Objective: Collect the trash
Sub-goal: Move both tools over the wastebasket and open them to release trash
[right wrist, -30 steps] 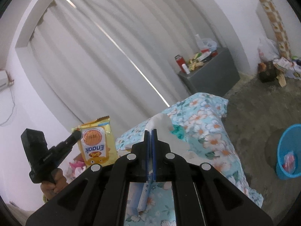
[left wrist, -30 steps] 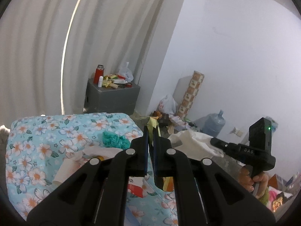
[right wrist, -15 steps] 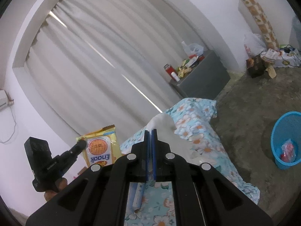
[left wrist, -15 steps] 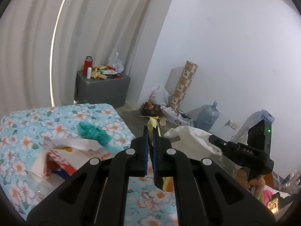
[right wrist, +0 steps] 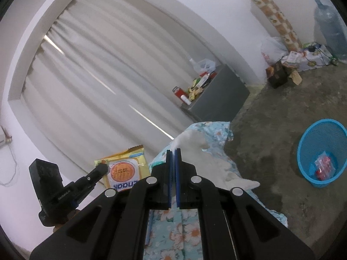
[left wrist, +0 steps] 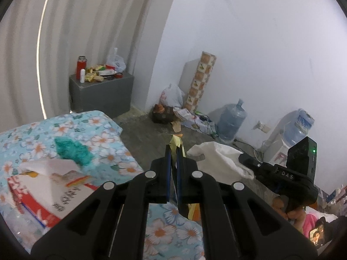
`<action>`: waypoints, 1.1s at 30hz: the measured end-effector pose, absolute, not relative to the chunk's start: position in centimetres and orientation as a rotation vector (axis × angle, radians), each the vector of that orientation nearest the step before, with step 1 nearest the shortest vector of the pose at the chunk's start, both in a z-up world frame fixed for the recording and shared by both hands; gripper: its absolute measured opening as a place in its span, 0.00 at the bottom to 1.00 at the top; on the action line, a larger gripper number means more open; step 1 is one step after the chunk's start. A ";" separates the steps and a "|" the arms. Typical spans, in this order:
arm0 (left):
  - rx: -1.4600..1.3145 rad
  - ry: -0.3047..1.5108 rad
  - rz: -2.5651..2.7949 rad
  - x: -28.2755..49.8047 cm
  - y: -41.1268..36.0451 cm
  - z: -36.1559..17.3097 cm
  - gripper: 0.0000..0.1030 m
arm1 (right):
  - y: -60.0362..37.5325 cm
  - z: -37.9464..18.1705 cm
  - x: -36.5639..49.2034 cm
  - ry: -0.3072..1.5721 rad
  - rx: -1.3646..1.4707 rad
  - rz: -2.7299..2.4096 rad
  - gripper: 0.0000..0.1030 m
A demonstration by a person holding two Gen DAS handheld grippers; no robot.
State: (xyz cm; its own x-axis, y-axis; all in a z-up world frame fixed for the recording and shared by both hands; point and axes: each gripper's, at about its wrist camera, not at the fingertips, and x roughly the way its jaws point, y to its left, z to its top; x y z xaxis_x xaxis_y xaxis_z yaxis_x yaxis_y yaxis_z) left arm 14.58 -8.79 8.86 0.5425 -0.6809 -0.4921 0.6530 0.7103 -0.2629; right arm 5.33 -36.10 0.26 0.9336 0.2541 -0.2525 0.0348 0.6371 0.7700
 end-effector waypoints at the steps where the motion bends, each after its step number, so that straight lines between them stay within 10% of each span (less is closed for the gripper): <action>1: -0.044 0.611 -0.799 14.7 -9.6 8.7 0.02 | -36.5 0.0 5.2 0.353 0.881 0.122 0.03; 29: 0.201 1.104 -0.972 26.5 -42.6 -12.3 0.04 | -57.5 -16.8 8.3 0.574 1.062 -0.389 0.06; 33: 0.241 1.212 -0.922 27.9 -45.0 -16.9 0.35 | -59.9 -22.8 8.7 0.714 1.109 -0.518 0.31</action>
